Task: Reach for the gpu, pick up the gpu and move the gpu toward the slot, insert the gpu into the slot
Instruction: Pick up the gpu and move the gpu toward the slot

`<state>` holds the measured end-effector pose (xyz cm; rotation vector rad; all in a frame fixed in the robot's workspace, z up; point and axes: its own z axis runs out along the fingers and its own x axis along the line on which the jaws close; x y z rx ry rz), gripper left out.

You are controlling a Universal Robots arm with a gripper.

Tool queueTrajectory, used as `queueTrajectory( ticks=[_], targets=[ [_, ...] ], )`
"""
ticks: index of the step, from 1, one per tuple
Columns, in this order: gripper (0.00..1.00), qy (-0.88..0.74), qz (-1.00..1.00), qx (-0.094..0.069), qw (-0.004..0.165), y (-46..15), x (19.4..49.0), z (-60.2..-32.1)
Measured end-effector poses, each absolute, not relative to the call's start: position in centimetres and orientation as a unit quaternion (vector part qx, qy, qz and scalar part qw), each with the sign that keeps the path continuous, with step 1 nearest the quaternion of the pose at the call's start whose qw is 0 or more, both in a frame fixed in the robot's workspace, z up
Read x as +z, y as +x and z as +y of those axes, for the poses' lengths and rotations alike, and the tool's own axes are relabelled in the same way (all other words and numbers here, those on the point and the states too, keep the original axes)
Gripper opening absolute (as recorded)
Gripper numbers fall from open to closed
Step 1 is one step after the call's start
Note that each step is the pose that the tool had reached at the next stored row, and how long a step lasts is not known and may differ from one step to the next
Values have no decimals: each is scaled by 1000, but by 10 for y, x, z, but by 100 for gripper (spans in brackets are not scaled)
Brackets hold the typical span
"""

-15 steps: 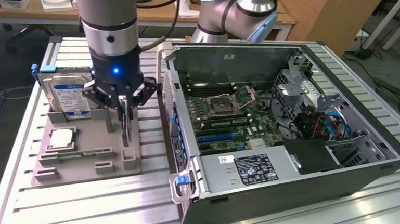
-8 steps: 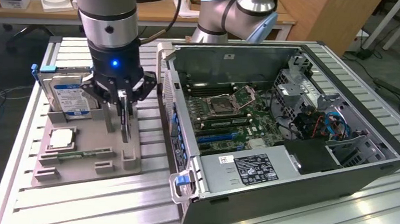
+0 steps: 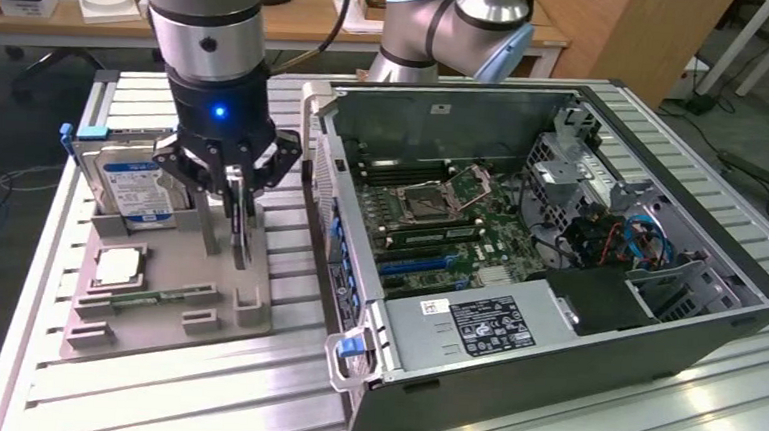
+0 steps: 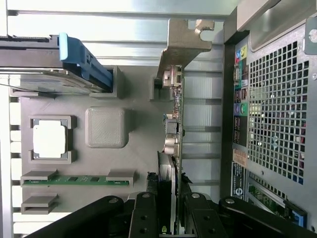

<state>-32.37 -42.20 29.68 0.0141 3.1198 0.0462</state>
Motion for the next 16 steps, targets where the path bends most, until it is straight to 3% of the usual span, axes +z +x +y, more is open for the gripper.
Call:
queueTrajectory(
  ticks=[16],
  targets=[
    [27, 5, 1000, 15, 10, -324, 306, -422]
  ],
)
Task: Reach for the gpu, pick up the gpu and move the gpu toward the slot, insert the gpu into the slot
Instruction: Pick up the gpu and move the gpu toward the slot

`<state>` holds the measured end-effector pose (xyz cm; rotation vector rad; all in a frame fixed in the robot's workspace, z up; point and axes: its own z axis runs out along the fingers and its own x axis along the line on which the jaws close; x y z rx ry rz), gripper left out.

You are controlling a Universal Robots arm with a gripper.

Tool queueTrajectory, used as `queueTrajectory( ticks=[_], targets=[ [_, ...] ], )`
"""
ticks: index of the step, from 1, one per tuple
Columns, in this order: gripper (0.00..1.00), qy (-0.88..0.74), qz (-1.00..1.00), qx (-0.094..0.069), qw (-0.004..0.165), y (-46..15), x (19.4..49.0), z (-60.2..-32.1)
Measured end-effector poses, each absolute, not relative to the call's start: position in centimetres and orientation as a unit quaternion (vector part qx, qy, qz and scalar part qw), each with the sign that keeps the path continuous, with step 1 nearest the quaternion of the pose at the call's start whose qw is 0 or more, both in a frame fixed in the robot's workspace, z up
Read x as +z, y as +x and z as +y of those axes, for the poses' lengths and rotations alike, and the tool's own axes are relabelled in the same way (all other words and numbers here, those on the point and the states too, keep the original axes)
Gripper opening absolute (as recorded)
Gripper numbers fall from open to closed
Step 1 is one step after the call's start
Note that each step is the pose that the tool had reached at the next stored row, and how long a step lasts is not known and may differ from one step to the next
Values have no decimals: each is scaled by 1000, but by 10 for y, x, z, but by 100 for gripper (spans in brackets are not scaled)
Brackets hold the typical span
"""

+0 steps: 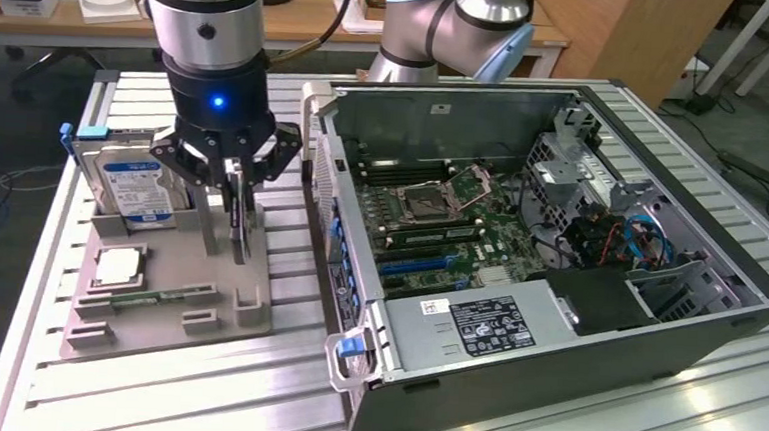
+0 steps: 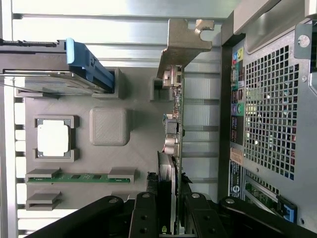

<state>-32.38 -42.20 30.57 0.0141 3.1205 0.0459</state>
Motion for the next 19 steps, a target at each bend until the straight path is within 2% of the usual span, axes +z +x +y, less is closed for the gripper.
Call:
queueTrajectory(
  ticks=[19],
  targets=[
    [27, 5, 1000, 15, 11, -324, 322, -422]
  ],
)
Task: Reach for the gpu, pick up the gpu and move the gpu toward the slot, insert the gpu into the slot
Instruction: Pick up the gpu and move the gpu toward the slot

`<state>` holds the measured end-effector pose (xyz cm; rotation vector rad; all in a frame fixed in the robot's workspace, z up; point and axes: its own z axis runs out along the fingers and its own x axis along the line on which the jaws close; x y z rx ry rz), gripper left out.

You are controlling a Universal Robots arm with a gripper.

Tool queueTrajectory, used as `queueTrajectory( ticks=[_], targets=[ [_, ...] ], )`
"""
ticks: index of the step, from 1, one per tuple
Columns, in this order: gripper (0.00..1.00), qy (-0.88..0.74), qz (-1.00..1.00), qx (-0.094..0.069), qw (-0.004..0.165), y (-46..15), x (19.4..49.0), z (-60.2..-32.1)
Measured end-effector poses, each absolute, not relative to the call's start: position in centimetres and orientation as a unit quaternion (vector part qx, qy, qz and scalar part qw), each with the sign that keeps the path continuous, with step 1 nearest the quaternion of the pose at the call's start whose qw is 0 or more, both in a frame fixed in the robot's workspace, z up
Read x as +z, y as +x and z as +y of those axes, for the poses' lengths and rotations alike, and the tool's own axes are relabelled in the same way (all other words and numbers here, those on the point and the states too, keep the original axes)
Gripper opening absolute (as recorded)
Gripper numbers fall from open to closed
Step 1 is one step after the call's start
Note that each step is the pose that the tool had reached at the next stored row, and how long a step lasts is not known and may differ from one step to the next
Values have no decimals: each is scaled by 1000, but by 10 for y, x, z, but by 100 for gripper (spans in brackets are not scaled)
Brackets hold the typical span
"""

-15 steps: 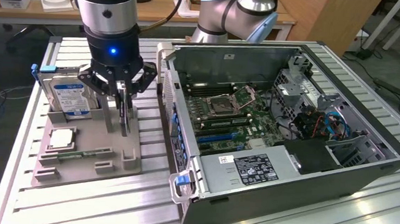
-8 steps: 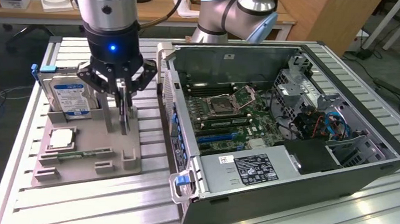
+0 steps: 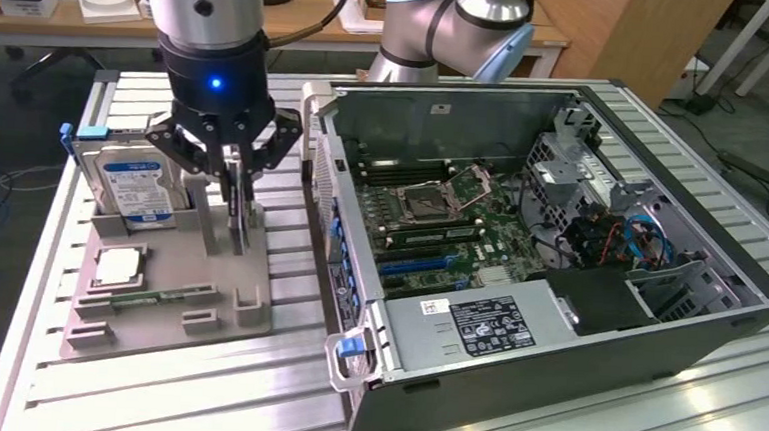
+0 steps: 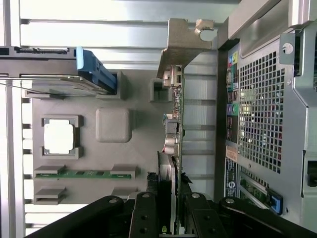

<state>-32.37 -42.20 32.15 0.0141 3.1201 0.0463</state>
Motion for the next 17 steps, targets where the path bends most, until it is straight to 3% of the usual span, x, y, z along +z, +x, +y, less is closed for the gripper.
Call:
queueTrajectory(
  ticks=[17],
  targets=[
    [27, 5, 1000, 15, 11, -324, 330, -422]
  ],
)
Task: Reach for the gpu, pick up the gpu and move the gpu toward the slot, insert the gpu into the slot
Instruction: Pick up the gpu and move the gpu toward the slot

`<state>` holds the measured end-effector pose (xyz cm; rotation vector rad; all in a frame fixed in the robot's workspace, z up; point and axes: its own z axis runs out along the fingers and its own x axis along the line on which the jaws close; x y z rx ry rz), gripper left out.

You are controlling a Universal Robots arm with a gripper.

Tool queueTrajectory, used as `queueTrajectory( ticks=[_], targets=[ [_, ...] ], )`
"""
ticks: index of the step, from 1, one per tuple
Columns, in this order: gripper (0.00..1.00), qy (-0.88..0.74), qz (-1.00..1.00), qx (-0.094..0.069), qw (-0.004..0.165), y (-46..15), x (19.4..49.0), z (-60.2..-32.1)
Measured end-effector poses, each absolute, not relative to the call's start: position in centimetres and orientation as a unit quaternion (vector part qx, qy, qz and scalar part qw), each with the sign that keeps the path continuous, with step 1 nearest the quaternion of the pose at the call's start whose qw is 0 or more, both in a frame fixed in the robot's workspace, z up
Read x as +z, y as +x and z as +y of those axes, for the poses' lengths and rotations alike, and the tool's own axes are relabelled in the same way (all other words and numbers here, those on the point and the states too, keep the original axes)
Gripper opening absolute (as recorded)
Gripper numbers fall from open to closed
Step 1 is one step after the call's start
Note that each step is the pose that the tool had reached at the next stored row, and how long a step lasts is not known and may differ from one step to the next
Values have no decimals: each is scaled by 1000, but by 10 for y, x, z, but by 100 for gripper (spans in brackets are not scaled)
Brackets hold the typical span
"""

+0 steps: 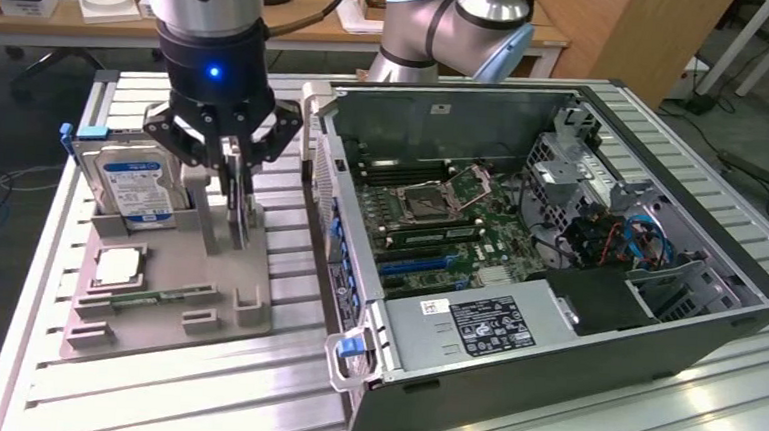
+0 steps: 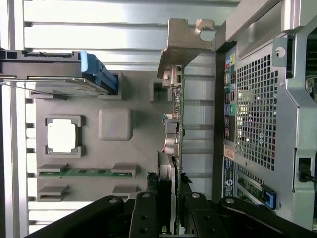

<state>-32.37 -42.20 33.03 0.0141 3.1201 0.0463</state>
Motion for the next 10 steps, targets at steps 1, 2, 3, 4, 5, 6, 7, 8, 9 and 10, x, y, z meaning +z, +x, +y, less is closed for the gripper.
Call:
queueTrajectory(
  ticks=[1, 2, 3, 4, 5, 6, 7, 8, 9, 10],
  targets=[
    [27, 5, 1000, 15, 11, -324, 331, -422],
    [27, 5, 1000, 15, 11, -324, 331, -422],
    [27, 5, 1000, 15, 11, -324, 332, -422],
    [27, 5, 1000, 15, 11, -324, 332, -422],
    [27, 4, 1000, 15, 11, -324, 332, -422],
    [27, 5, 1000, 15, 11, -324, 333, -422],
    [27, 5, 1000, 15, 11, -324, 333, -422],
    [27, 5, 1000, 15, 11, -324, 334, -422],
    [27, 5, 1000, 15, 11, -324, 334, -422],
    [27, 5, 1000, 15, 11, -324, 335, -422]
  ],
)
